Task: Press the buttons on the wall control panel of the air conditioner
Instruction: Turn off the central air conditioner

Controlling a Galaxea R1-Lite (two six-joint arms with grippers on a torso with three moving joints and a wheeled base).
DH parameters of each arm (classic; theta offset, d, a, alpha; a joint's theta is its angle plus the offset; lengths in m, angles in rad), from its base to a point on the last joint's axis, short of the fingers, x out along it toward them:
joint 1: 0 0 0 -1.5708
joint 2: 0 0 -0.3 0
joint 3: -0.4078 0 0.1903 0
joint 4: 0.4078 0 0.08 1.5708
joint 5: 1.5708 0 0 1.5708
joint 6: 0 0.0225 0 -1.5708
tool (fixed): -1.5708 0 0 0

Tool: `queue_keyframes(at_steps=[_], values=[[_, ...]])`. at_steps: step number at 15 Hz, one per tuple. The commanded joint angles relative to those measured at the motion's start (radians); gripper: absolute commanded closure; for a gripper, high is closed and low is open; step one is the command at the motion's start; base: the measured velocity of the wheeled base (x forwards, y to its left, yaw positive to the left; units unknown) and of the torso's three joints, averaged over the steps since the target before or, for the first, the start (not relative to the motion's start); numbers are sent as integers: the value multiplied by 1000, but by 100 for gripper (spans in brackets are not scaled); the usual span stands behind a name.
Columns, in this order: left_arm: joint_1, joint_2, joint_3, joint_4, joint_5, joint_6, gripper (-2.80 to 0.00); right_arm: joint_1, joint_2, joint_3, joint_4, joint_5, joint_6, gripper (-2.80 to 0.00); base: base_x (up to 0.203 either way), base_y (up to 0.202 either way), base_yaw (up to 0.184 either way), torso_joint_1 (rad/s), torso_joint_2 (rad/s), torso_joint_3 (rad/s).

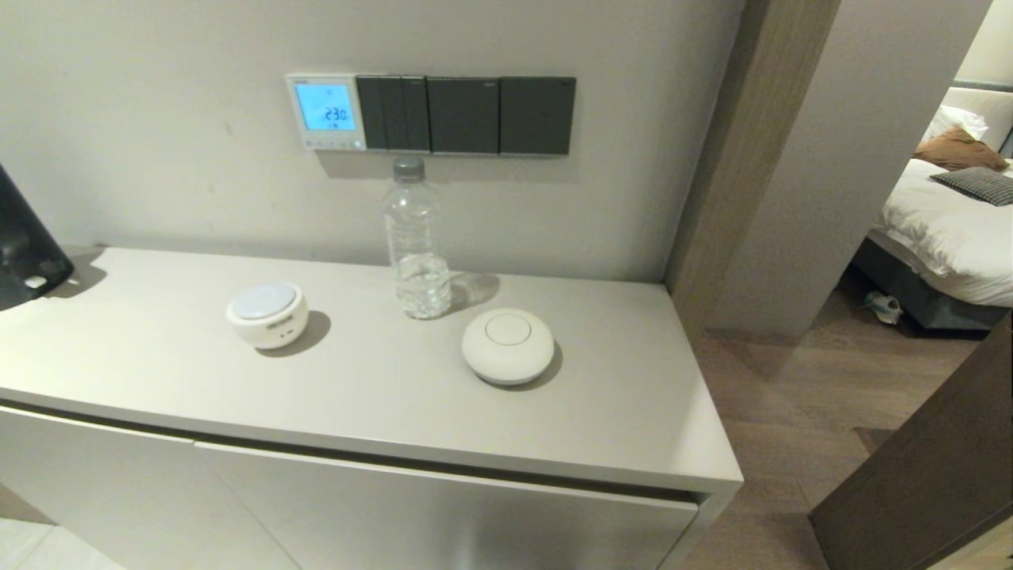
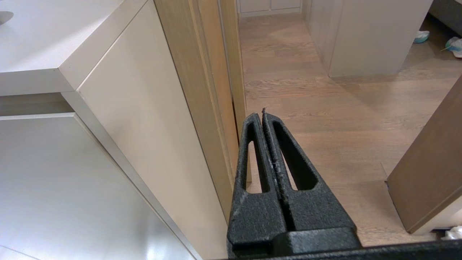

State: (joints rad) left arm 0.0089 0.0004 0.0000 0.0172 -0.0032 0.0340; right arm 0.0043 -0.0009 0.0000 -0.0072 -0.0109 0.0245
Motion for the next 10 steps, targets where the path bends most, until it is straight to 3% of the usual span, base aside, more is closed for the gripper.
queue_keyframes(at_steps=[1, 4, 6, 10], values=[[0, 0, 0, -2, -1, 10, 0, 0, 1, 3, 0, 0, 0, 0, 0, 0, 0, 0, 0, 0], [0, 2, -20, 1, -8, 20, 0, 0, 1, 3, 0, 0, 0, 0, 0, 0, 0, 0, 0, 0], [0, 37, -106, 9, -22, 18, 0, 0, 1, 3, 0, 0, 0, 0, 0, 0, 0, 0, 0, 0], [-6, 248, -265, -12, -40, 14, 0, 0, 1, 3, 0, 0, 0, 0, 0, 0, 0, 0, 0, 0]])
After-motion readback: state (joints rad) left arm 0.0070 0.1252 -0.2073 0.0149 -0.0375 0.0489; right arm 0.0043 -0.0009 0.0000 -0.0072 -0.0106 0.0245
